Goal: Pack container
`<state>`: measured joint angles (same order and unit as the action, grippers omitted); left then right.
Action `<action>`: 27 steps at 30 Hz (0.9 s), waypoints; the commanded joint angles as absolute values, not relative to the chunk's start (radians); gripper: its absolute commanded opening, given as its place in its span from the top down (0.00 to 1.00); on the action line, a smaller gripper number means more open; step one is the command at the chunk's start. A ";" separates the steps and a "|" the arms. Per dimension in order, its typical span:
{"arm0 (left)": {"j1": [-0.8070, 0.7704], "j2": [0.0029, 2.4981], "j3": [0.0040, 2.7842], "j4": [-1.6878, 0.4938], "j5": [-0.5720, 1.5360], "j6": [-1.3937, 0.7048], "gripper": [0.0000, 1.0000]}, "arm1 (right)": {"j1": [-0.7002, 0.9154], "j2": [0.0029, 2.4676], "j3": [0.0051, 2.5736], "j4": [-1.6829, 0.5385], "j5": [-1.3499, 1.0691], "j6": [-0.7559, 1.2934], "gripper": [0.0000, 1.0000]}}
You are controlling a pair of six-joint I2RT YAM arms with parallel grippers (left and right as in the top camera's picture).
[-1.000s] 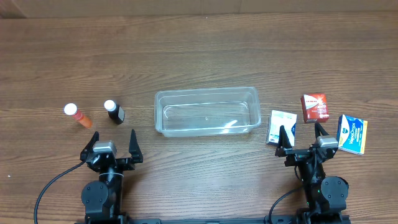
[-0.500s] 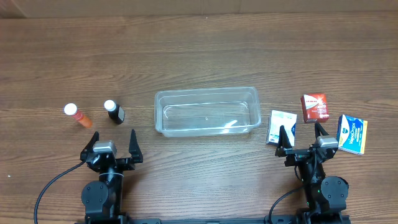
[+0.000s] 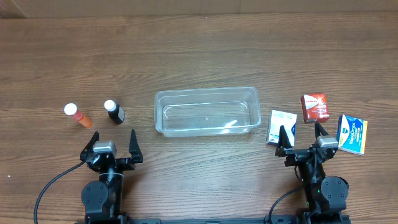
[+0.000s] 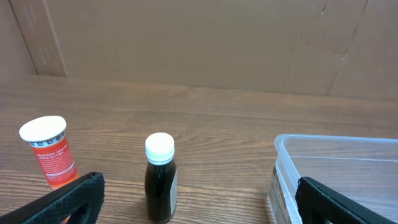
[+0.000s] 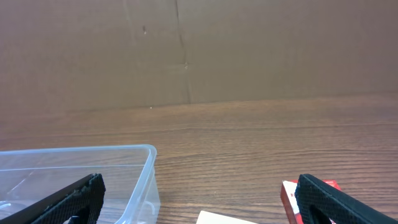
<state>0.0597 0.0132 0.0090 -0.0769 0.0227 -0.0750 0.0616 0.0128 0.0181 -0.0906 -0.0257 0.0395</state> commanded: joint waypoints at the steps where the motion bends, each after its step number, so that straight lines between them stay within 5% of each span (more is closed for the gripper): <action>1: 0.065 0.005 0.005 -0.078 0.015 -0.086 0.00 | 0.071 0.003 0.008 -0.084 -0.020 0.033 0.00; 27: 0.065 0.006 0.047 -0.132 0.039 -0.165 0.00 | 0.071 0.003 0.014 -0.092 -0.043 0.161 0.00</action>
